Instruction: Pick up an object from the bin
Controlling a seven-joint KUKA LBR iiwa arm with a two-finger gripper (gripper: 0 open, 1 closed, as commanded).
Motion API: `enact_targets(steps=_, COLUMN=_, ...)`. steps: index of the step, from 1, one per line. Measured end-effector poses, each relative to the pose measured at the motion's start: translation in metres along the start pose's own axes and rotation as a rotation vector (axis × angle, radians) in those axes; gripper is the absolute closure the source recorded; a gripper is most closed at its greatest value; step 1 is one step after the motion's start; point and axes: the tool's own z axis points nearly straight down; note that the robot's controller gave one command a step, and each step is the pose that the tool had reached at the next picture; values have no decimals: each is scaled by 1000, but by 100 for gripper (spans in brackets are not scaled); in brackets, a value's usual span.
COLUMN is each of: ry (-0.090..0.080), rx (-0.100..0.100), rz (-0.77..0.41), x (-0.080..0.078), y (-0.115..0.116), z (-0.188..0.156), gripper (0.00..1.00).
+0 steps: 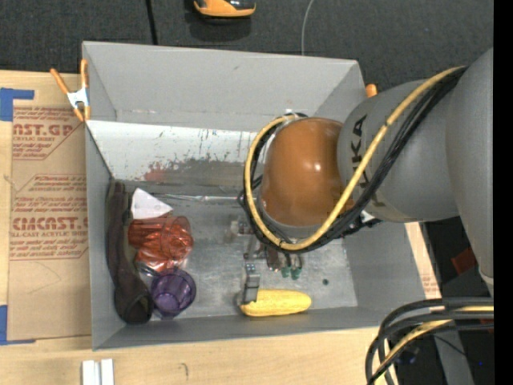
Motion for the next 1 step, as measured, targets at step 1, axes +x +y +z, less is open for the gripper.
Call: enact_targets(steps=1, ry=-8, rx=-1, rz=-63, x=3, y=-30, z=35, gripper=0)
